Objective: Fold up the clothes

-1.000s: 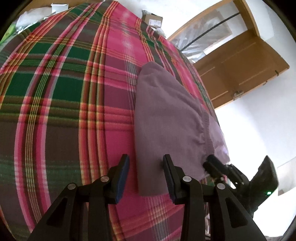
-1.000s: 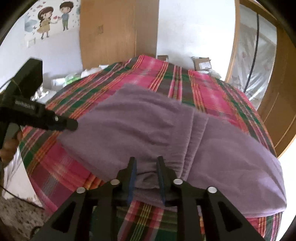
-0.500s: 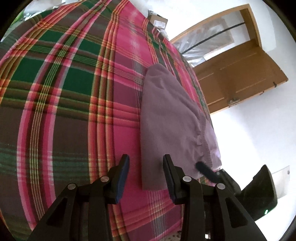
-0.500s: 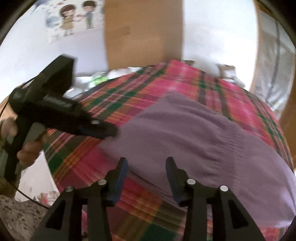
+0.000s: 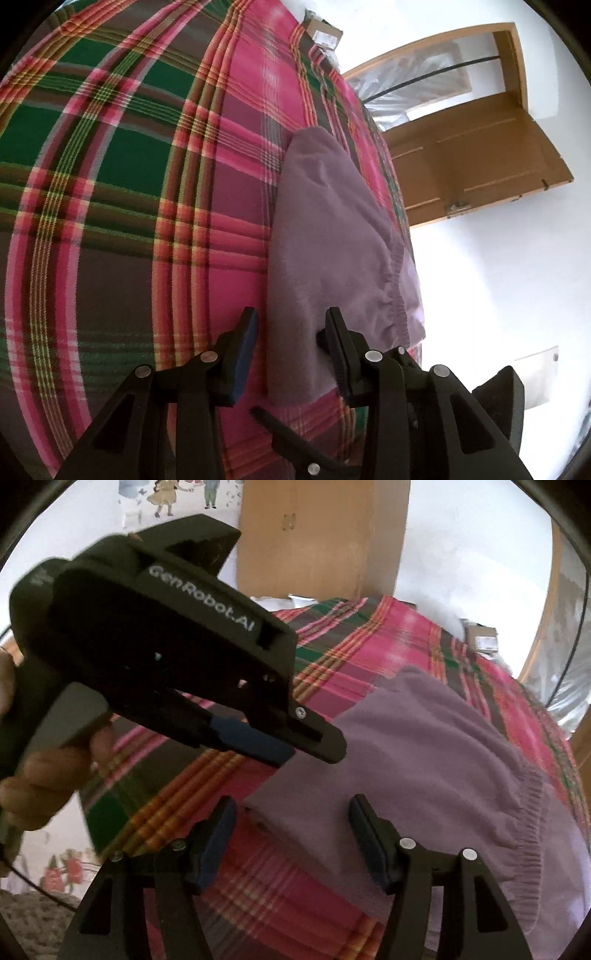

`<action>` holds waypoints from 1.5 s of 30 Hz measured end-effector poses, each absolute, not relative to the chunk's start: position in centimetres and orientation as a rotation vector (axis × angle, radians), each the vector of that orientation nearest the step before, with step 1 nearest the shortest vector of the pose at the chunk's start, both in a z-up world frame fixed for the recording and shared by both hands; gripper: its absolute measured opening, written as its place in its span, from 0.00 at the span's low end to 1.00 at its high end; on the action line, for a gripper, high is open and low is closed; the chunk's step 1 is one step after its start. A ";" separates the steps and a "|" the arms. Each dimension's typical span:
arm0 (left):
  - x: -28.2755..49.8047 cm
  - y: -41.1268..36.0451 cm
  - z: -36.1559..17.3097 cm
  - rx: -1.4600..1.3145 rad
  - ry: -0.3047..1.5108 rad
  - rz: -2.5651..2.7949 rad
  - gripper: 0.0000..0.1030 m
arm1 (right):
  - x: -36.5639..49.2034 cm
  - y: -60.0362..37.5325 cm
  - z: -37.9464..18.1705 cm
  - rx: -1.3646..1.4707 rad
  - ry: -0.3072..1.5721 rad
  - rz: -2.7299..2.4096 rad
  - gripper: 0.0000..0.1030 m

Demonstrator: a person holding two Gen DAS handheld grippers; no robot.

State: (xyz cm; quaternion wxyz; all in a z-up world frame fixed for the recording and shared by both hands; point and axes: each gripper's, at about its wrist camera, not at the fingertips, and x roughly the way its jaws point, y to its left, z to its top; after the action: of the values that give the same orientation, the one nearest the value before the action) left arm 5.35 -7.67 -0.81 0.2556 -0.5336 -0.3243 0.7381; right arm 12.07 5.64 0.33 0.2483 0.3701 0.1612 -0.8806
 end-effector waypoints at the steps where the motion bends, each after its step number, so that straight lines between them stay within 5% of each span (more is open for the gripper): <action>1: 5.2 -7.7 -0.8 -1.449 -0.876 2.006 0.38 | 12.0 5.7 0.4 1.008 0.436 -2.409 0.59; 5: 4.4 -7.9 -0.5 -1.439 -0.873 2.032 0.38 | 12.1 6.0 0.5 1.003 0.428 -2.441 0.46; 9: 3.4 -7.8 -0.6 -1.431 -0.887 2.032 0.38 | 12.1 6.7 1.0 0.978 0.404 -2.460 0.14; 31: -5.8 -3.0 -1.6 -1.495 -0.923 1.817 0.41 | 14.1 11.2 4.6 0.830 0.174 -2.429 0.12; 34: -6.2 -2.9 -1.7 -1.492 -0.916 1.812 0.37 | 13.9 11.2 4.6 0.840 0.176 -2.423 0.11; 39: -6.7 -3.5 -2.1 -1.480 -0.926 1.810 0.16 | 13.7 10.4 4.6 0.860 0.199 -2.416 0.11; 45: -7.3 -4.1 -1.7 -1.429 -0.945 1.806 0.11 | 13.2 9.1 5.0 0.856 0.228 -2.420 0.10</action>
State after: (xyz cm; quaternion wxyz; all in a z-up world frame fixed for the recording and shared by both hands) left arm -7.26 -4.07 -1.68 0.3206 -0.5439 -0.3595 0.6871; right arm 13.18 9.13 5.05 0.2784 0.3191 0.0850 -0.9019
